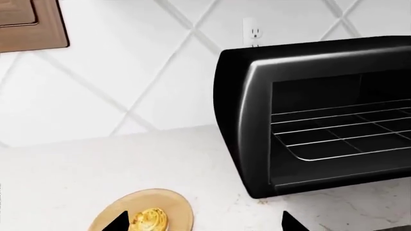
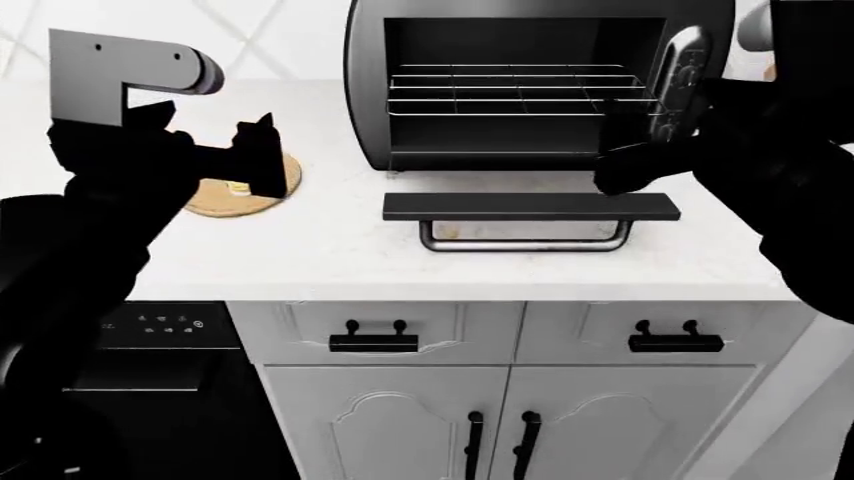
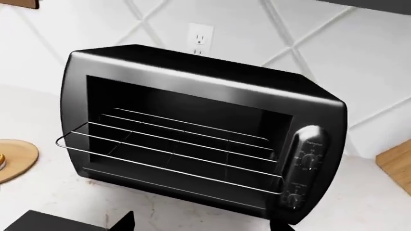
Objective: Place the scone on the rack of the toaster oven.
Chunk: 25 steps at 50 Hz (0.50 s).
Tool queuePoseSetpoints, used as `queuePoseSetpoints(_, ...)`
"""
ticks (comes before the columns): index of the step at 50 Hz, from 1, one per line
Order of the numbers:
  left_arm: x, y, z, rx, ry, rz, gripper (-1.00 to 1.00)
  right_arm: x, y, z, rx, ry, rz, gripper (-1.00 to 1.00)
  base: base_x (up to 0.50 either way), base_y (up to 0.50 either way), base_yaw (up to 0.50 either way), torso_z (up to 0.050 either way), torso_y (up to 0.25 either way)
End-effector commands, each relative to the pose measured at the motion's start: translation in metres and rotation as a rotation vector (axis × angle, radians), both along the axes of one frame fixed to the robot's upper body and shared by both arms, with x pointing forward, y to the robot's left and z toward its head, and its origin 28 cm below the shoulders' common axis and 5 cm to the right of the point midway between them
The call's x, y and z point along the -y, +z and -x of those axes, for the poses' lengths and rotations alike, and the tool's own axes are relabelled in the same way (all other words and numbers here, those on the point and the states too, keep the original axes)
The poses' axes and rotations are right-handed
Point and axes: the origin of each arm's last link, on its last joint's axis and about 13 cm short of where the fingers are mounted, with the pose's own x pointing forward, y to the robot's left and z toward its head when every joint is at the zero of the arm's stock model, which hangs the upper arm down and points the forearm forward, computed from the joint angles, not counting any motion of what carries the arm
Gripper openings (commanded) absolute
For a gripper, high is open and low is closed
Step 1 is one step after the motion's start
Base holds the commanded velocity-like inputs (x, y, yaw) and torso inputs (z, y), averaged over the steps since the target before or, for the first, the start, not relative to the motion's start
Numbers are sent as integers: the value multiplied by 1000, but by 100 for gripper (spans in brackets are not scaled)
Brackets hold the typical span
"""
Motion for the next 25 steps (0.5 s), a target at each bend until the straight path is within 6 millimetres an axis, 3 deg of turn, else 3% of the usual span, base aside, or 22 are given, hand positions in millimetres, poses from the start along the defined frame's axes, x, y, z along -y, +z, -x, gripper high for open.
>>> queuePoseSetpoints(1,-3,1,1,-20,-22,-2,100,6,9,-2,18,-20,57,100,86,0,0,0,0)
queuePoseSetpoints(13,-6,4,-1,-23,-15,-18,100,10,13,-3,9,-13,-16,100,359,0,0,0,0)
queuePoseSetpoints(25,-10,0,-1,-59,1,-28,100,11,2,3,-70,-6,1,100,379,0,0,0,0)
